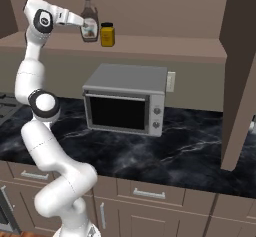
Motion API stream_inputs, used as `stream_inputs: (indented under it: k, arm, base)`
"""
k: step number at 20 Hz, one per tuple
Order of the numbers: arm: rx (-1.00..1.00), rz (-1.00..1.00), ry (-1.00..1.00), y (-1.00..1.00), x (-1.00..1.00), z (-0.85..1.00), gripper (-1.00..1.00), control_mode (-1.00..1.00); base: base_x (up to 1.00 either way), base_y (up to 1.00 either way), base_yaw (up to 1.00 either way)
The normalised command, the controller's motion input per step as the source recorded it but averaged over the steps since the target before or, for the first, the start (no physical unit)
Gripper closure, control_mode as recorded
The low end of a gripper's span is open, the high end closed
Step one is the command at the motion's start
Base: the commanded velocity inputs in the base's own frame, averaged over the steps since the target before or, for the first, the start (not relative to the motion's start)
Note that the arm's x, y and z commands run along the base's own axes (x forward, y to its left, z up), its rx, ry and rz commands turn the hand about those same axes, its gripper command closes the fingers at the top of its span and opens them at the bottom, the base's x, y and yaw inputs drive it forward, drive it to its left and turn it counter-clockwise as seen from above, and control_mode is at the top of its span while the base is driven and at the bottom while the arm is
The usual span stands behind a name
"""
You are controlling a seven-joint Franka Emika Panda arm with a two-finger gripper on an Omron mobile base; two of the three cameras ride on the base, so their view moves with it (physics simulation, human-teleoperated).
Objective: The dining table condiment station is running low on syrup bottle. Refill the condiment station by opening the cabinet and taking the syrup bottle from the cabinet and placing it on the dining table.
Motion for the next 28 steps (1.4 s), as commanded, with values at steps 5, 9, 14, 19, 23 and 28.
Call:
stream_inputs:
  k: [5, 9, 14, 19, 23, 28]
  arm:
    - [0.01, 0.00, -0.09, 0.14, -0.72, -0.01, 1.00, -1.00]
    - [0.01, 0.00, -0.18, 0.10, -0.71, -0.31, 1.00, -1.00]
    - [0.08, 0.00, -0.34, 0.00, -0.83, -0.66, 1.00, -1.00]
    - [0.09, 0.00, -0.28, 0.00, -0.66, -0.27, 1.00, -1.00]
    - [0.00, 0.00, -0.21, -0.03, -0.71, -0.04, 1.00, -1.00]
    - [-0.13, 0.06, -0.16, 0.00, -0.84, -0.67, 1.00, -1.00]
  base:
    - [0.00, 0.00, 0.00]
    - [0.00, 0.00, 0.00]
    - [0.00, 0.00, 0.00]
    - [0.00, 0.00, 0.00]
    - [0.00, 0.00, 0.00]
    - [0.00, 0.00, 0.00]
